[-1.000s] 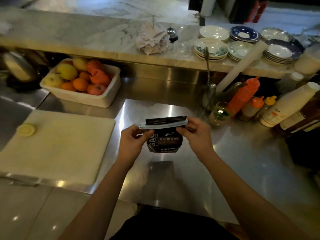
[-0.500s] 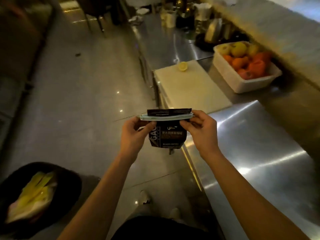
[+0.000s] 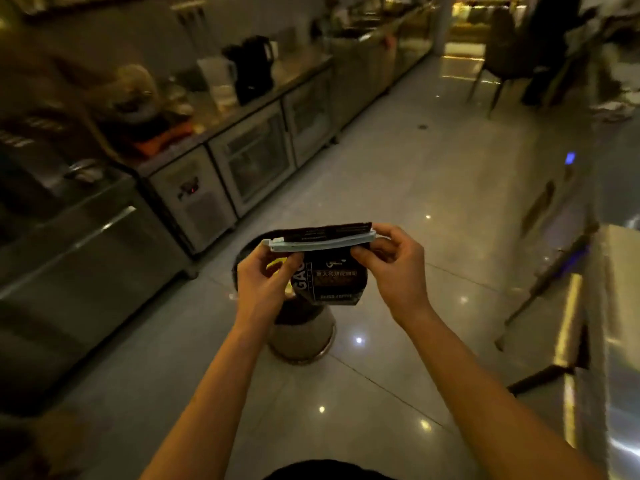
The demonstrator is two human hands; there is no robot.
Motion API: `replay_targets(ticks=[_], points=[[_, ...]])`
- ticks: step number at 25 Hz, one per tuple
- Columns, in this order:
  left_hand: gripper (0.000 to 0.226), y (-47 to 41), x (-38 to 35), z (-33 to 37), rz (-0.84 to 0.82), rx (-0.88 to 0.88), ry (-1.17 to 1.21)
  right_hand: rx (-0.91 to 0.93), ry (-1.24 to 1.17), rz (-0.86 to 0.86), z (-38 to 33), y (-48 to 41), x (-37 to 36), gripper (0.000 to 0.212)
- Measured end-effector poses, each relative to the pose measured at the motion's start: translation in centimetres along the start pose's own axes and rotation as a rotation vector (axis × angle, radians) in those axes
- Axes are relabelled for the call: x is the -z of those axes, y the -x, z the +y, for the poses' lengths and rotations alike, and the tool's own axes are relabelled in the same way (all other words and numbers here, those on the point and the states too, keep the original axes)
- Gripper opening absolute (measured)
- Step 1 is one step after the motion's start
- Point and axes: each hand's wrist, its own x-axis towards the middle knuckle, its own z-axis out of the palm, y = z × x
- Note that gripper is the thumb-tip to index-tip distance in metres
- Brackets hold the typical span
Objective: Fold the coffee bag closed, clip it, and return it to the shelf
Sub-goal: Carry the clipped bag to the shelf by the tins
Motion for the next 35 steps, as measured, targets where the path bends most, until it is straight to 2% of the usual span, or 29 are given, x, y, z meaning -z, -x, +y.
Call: replay_targets(ticks=[3, 5, 8, 14, 19, 25, 30, 35], points=[[0.021, 0.9, 10.5, -0.2, 0.188, 0.009, -0.014, -0.025, -0.114, -0.18, -0.4, 0.5, -11.1, 0.029], [0.025, 1.5, 13.2, 0.0, 0.217, 0.021, -0.015, -0.062, -0.169, -0.219, -0.4, 0.8, -14.7, 0.027], [0.015, 2.6, 20.2, -0.3, 0.44, 0.01, -0.008, -0.096, -0.196, -0.407, -0.1, 1.3, -23.6, 0.027], [0.016, 2.3, 28.4, -1.2, 0.727, 0.038, -0.068, -0.149, -0.269, -0.668, 1.6, 0.2, -34.6, 0.028], [0.016, -2.1, 33.2, -3.0, 0.944, 0.016, -0.114, -0.192, -0.305, -0.859, 3.9, -4.6, -43.5, 0.027], [0.02, -7.7, 40.2, -5.0, 1.099, 0.046, -0.148, -0.232, -0.338, -0.99, 6.5, -9.0, -54.2, 0.028], [0.024, -12.5, 51.5, -9.4, 1.16, 0.078, -0.137, -0.218, -0.303, -1.038, 10.2, -11.1, -67.0, 0.028], [0.016, -17.8, 66.2, -11.9, 1.166, 0.062, -0.138, -0.214, -0.258, -1.065, 12.0, -12.5, -82.9, 0.027]])
